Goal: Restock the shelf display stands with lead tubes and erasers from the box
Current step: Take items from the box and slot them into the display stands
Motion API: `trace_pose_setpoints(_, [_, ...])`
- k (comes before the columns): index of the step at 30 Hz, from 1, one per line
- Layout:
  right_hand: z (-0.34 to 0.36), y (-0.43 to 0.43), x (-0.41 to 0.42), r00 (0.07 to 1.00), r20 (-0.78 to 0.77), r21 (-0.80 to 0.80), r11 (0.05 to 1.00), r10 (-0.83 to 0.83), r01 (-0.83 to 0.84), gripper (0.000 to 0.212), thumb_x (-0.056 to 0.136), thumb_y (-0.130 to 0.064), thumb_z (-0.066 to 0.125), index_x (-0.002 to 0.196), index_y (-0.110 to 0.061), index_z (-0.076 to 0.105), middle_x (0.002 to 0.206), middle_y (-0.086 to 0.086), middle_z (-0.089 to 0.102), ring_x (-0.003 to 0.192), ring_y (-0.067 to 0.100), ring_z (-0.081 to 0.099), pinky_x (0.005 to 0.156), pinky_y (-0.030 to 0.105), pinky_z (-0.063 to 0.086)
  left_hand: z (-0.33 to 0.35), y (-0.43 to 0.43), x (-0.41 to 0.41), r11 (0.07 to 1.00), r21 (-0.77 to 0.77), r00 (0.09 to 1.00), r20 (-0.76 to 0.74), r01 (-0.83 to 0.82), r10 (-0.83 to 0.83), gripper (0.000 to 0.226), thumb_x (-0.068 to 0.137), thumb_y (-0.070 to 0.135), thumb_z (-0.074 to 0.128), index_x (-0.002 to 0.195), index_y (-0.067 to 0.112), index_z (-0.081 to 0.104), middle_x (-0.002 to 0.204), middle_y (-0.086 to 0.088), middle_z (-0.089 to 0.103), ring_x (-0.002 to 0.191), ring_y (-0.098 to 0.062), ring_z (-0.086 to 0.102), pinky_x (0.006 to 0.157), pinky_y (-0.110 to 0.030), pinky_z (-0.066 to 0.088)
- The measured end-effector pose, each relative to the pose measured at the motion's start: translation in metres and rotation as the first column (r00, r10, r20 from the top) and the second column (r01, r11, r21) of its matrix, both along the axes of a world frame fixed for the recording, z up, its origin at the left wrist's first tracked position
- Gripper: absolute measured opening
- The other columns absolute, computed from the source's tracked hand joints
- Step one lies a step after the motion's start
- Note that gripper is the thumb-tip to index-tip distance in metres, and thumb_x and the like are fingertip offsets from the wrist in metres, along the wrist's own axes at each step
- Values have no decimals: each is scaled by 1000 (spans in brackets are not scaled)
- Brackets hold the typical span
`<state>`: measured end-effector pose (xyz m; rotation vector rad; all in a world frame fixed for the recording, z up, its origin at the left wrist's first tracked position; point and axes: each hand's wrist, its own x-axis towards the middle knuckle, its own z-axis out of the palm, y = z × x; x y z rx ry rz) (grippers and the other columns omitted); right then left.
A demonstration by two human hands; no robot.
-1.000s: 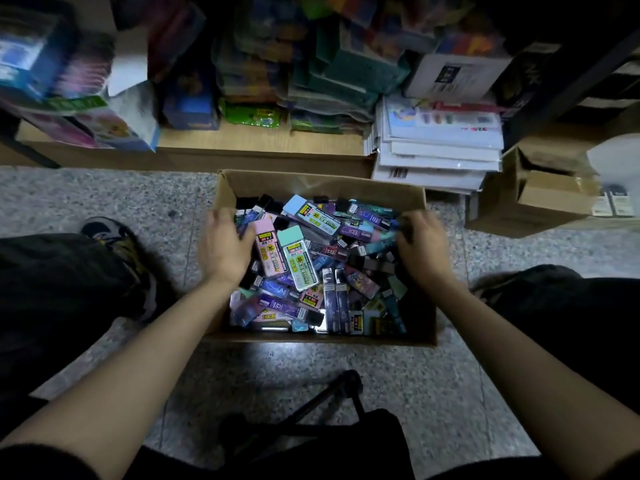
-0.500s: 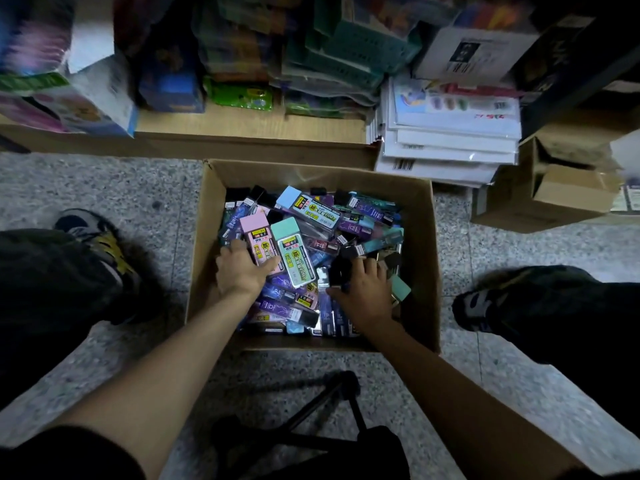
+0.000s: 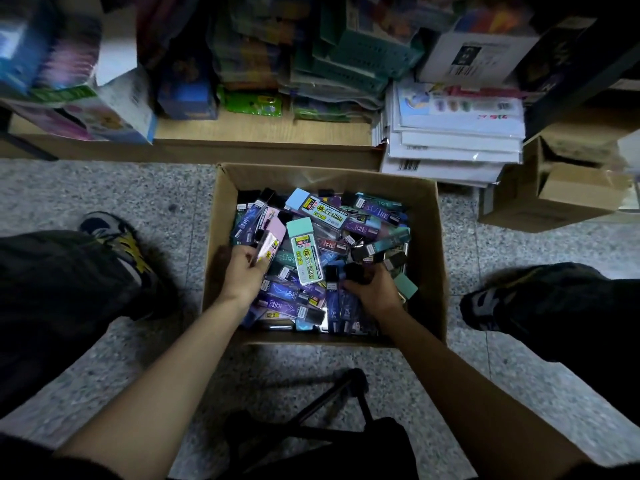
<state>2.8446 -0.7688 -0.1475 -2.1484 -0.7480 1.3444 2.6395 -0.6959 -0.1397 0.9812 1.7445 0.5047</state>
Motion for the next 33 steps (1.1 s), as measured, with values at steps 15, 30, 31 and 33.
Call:
trace_pose_setpoints(15, [-7,-11,2,966,-159,-45,979,-205,200,59,71,5,76,122,4,47,114,15,60,90,21,57,56,15,49,4,-17,41,986,-108,986,123,127,-114,19,88,6,61,107,4,56,99,-7,59,92,-22,54,79,-28,42])
trace_pose_setpoints(30, [-2,-2,22,853,-316,34,894,-415,447,35,80,7,66,110,1,50,81,5,62,52,-3,62,47,13,48,2,-2,83,963,-155,946,-203,222,-251,43,83,21,70,115,0,52,122,-19,57,115,-35,52,96,-45,45])
trace_pose_setpoints(31, [3,0,23,842,-340,48,887,-418,460,30,80,6,66,105,-2,52,81,4,63,54,-3,63,48,13,49,4,-4,82,963,-130,952,-170,235,-256,35,85,21,68,111,1,57,117,-17,61,109,-32,56,92,-40,47])
trace_pose_setpoints(33, [17,7,25,833,-376,83,881,-405,466,26,79,3,69,100,-5,56,88,8,66,66,7,68,61,22,55,10,-7,79,956,-90,954,-83,280,-288,31,89,20,63,113,2,57,115,-16,62,101,-27,59,85,-32,47])
